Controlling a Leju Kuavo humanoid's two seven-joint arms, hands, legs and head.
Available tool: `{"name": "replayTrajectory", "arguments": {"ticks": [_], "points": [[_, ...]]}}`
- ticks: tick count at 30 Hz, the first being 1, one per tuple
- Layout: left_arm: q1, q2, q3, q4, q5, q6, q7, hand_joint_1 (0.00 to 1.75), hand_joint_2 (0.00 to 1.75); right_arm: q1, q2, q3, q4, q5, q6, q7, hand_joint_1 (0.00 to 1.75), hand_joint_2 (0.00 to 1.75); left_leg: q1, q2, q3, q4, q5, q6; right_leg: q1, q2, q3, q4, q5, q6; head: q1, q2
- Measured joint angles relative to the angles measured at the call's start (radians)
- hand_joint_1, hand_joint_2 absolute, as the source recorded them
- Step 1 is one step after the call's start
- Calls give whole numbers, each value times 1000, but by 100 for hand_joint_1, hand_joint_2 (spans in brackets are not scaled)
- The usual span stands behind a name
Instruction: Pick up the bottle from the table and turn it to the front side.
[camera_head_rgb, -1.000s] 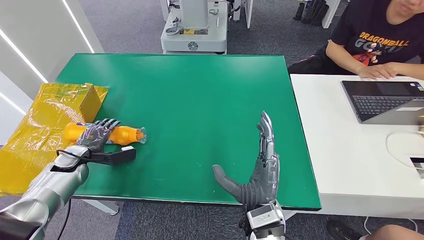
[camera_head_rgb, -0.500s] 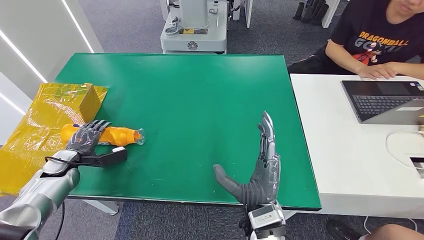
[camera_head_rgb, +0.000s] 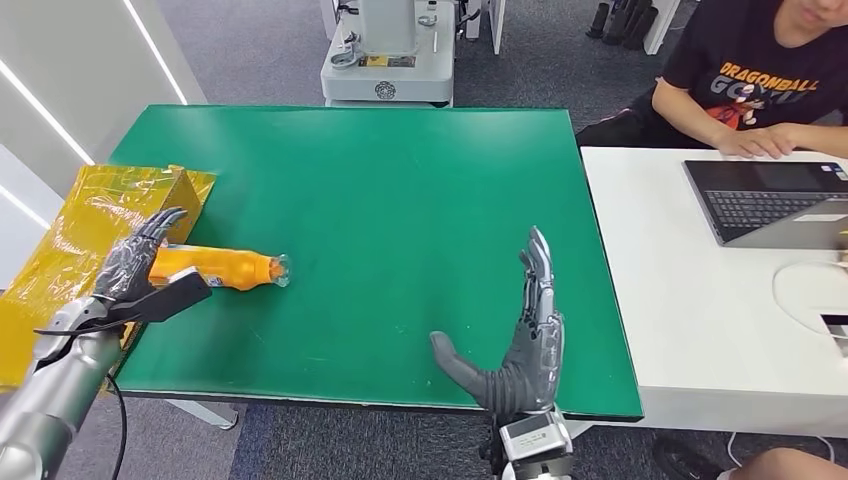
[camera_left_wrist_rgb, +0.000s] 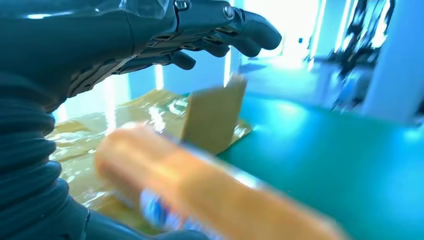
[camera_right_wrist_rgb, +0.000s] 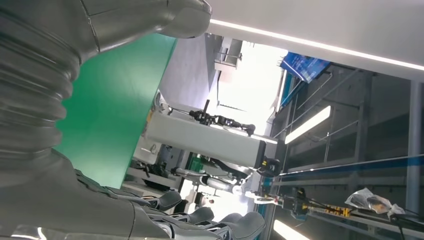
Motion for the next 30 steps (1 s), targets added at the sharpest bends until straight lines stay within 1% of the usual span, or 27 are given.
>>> {"name": "replayTrajectory", "arguments": {"ticks": [3,6,8,10,12,14,16,18,20,22,24,26,30], "points": [[36,4,31,-76,47,-13,-23,0,175,0,0,-1,0,-1,0,-1,0,175,0,0,0,0,0,0,0,0,0,0,0,0,0,0],[98,1,77,-175,181,-56,-76,0,175,0,0,-1,4,-7,1,-4,0,175,0,1,0,0,0,0,0,1,0,0,0,0,0,0],[151,-5,115,-257,310,-108,-111,0,175,0,-1,-1,7,-13,1,-6,0,175,0,2,0,0,-1,0,0,2,-1,0,0,0,0,0],[204,-18,157,-345,460,-180,-146,0,175,-1,-2,-1,10,-18,-1,-8,0,175,0,2,0,0,-1,0,0,2,-1,0,0,0,0,0],[252,-38,197,-430,602,-256,-168,0,175,-1,-2,-1,14,-23,-1,-13,0,175,0,2,-1,0,-1,-1,0,2,-1,-1,0,0,0,0],[291,-68,231,-506,721,-320,-173,0,175,-2,-3,0,17,-28,-1,-16,0,175,0,2,-1,0,-1,0,0,2,-1,-1,0,0,0,0],[321,-113,256,-574,843,-377,-173,0,175,-3,-3,2,21,-33,2,-17,0,175,0,1,-1,0,-1,0,0,1,-1,-1,0,0,0,0],[341,-170,267,-627,972,-413,-171,0,175,-8,-3,5,27,-39,6,-17,0,175,-1,1,-1,0,-1,0,0,1,-1,-1,0,0,0,0],[359,-234,258,-670,1061,-402,-170,0,175,-14,-3,9,31,-47,9,-18,0,175,-1,1,-1,0,-1,0,-1,0,-1,-1,0,1,0,0],[381,-298,230,-703,1058,-337,-171,0,175,-19,-3,15,34,-51,9,-18,0,175,-1,0,-1,1,-1,0,-1,0,0,-2,0,1,0,0],[403,-354,194,-730,1017,-274,-173,0,175,-20,-3,22,37,-51,8,-17,0,175,-1,0,-1,1,-2,1,-1,0,0,-2,0,1,0,0],[423,-411,163,-754,996,-247,-173,0,175,-20,-3,27,38,-51,4,-14,0,175,-2,0,-1,1,-2,1,-1,0,0,-2,0,1,0,0],[483,-540,113,-820,963,-208,-173,0,175,-18,-3,33,38,-52,-4,0,0,175,-2,0,-1,1,-3,3,-1,0,0,-2,0,1,0,0]]}}
